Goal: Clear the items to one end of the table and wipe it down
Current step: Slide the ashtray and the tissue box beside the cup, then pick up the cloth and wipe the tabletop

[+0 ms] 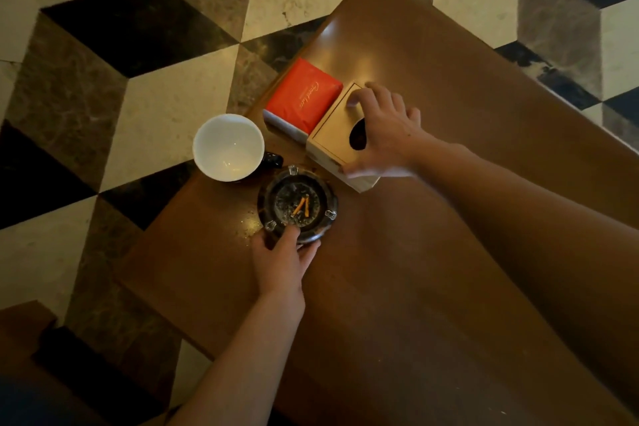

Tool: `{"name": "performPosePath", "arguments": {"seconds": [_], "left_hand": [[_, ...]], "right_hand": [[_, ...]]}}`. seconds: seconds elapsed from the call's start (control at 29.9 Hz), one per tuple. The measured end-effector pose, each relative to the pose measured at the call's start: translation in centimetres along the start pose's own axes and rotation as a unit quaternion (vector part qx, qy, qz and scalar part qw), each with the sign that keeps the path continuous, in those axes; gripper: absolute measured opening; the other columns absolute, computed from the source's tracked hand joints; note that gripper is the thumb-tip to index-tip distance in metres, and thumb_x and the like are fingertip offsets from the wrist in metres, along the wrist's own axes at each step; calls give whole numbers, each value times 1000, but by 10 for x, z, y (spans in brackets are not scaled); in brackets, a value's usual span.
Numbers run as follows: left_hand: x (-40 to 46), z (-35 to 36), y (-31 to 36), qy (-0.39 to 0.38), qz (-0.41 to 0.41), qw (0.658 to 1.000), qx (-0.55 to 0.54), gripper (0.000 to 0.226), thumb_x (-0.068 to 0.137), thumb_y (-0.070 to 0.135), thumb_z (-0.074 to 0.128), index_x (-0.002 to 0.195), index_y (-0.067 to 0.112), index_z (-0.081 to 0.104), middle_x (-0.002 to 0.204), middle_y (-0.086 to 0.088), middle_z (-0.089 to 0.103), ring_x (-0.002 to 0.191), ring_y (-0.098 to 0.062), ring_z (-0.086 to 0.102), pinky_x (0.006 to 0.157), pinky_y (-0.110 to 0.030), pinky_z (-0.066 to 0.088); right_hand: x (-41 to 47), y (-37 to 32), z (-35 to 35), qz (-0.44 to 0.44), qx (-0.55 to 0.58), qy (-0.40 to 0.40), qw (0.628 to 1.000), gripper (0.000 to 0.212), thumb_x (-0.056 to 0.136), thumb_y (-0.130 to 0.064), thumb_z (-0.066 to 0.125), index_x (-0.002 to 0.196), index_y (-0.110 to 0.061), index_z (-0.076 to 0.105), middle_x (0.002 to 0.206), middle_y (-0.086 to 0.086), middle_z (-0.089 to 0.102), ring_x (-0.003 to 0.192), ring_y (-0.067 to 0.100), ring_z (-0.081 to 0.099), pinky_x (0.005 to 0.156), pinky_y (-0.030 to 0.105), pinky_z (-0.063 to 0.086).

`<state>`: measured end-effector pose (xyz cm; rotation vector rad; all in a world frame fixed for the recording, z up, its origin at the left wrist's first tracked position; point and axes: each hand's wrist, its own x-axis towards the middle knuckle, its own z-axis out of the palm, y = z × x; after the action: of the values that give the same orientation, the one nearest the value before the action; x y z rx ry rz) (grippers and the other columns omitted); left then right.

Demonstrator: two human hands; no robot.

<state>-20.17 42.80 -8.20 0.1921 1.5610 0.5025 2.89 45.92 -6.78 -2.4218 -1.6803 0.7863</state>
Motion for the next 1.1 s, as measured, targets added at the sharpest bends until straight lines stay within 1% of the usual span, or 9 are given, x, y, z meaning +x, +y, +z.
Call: {"name": "performPosePath", "arguments": {"seconds": [0.13, 0.23, 0.33, 0.4, 0.6, 0.74, 0.94, 1.04, 1.1], "left_hand": [[-8, 1, -10, 23, 10, 999, 25, 47, 92, 21, 74, 134, 19, 54, 119, -13, 68, 96, -23, 74, 80, -39, 64], [-21, 0, -38, 29, 34, 989, 139, 23, 100, 29, 61, 120, 18, 59, 115, -12, 67, 92, -23, 74, 77, -38, 62], [-51, 12, -86, -16, 66, 972, 223, 12, 102, 24, 54, 114, 25, 57, 113, -9, 66, 90, -22, 71, 73, -35, 56], [-71, 23, -119, -53, 91, 955, 276, 9, 103, 22, 52, 107, 30, 54, 109, -6, 65, 88, -20, 70, 68, -31, 53], [-119, 54, -211, -138, 145, 900, 387, 12, 105, 21, 50, 110, 30, 57, 106, -2, 66, 85, -16, 72, 62, -25, 53], [-153, 65, -293, -193, 176, 839, 477, 14, 105, 25, 48, 114, 29, 57, 107, 1, 65, 89, -15, 70, 66, -25, 53], [-211, 75, -450, -275, 251, 706, 603, 9, 106, 30, 47, 105, 31, 56, 94, 6, 62, 81, -10, 64, 61, -24, 50], [-236, 80, -526, -350, 309, 595, 655, 10, 105, 29, 48, 110, 26, 57, 99, 3, 61, 81, -12, 61, 62, -22, 44], [-253, 78, -573, -400, 380, 490, 674, 13, 104, 28, 51, 113, 23, 58, 104, 6, 59, 85, -9, 59, 67, -19, 45]], "right_hand": [[-34, 9, 4, 41, 61, 63, 995, 106, 63, -68, 77, 150, -34, 26, 168, 1, 6, 153, 29, 5, 117, 58, 13], [-94, 29, 19, 109, 135, 140, 975, 92, 73, -68, 68, 148, -35, 28, 166, -6, 11, 152, 24, 9, 115, 49, 13], [-179, 65, 43, 199, 167, 171, 950, 79, 81, -62, 67, 146, -32, 32, 164, -6, 17, 150, 21, 16, 116, 52, 18], [-234, 91, 62, 256, 178, 172, 935, 77, 82, -59, 68, 145, -31, 35, 163, -6, 20, 149, 20, 19, 117, 53, 22], [-368, 148, 104, 360, 215, 183, 889, 74, 82, -56, 69, 143, -26, 39, 158, -6, 26, 145, 18, 25, 115, 49, 27], [-470, 187, 133, 430, 251, 211, 841, 69, 84, -51, 68, 142, -26, 41, 157, -7, 27, 144, 15, 26, 114, 45, 26], [-637, 240, 186, 545, 257, 234, 763, 62, 90, -38, 68, 144, -20, 42, 156, -3, 31, 144, 17, 30, 114, 44, 30], [-715, 260, 214, 593, 246, 249, 725, 57, 91, -37, 67, 141, -23, 44, 155, -2, 33, 144, 19, 28, 114, 49, 29], [-765, 272, 232, 622, 241, 261, 698, 53, 90, -34, 67, 138, -24, 46, 153, -2, 34, 142, 20, 26, 113, 51, 29]]}}
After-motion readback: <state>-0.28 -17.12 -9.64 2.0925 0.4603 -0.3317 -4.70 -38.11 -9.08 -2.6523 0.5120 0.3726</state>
